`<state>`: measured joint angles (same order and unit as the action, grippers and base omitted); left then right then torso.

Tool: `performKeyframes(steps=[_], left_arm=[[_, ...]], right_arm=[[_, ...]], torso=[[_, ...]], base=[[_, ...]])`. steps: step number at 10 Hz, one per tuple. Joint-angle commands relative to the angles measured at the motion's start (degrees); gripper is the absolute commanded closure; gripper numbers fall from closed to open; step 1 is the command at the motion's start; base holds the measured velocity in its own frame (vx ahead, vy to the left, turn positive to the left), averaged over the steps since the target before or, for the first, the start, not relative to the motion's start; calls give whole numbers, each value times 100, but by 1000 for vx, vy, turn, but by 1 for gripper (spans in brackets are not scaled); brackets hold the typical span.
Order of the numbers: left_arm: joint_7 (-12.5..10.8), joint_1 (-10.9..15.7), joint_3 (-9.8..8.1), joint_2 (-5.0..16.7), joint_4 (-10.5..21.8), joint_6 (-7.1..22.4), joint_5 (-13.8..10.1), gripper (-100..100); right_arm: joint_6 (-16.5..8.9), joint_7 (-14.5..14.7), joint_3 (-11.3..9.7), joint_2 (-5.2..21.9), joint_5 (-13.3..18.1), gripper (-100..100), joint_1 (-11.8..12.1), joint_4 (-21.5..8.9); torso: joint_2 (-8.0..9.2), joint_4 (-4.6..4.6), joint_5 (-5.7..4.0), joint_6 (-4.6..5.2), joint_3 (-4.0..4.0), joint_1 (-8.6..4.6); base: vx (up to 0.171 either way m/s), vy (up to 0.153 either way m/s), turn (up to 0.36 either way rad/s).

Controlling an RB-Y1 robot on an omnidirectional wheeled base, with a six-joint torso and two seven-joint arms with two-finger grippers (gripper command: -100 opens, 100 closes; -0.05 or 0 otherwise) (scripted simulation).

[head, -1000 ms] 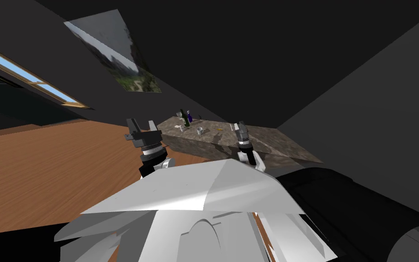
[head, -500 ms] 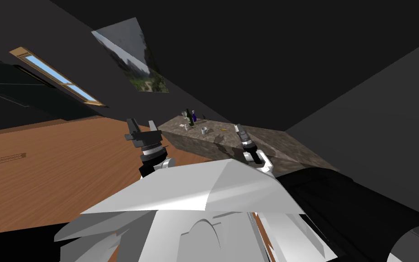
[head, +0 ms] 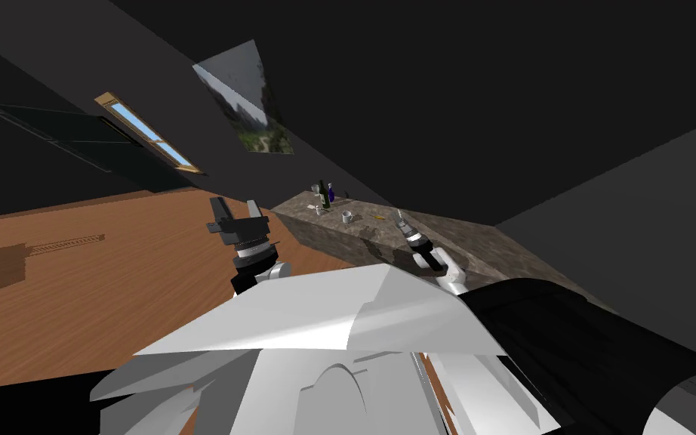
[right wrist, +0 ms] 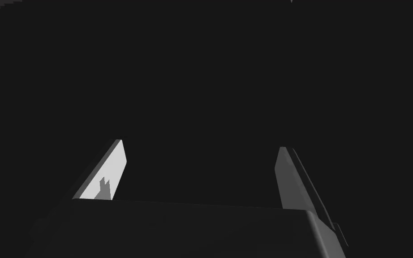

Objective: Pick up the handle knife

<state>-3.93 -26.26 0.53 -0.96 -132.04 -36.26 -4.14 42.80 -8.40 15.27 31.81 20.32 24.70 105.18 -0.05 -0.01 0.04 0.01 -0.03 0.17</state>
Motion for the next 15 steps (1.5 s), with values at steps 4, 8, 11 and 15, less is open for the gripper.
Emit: performKeyframes(steps=[4, 8, 11, 15], left_arm=[[0, 0, 0, 0, 0, 0, 0, 0], [0, 1, 1, 0, 0, 0, 0, 0], [0, 0, 0, 0, 0, 0, 0, 0], [0, 0, 0, 1, 0, 0, 0, 0]], right_arm=[[169, -63, 134, 753, 748, -100, 155, -851], [257, -103, 150, 1196, 1288, -100, 261, -1405], [335, -142, 136, 1640, 1773, -100, 379, -1957], [397, -178, 104, 2096, 2232, -100, 499, -2500]], torso=[[0, 0, 0, 0, 0, -1], [-3, 0, 1, -6, -2, 5], [-9, -1, 0, -5, -5, -4], [-1, 0, -1, -1, -1, -9]], base=[[17, 53, 192], [20, 43, 190], [40, 30, 230], [30, 17, 175]])
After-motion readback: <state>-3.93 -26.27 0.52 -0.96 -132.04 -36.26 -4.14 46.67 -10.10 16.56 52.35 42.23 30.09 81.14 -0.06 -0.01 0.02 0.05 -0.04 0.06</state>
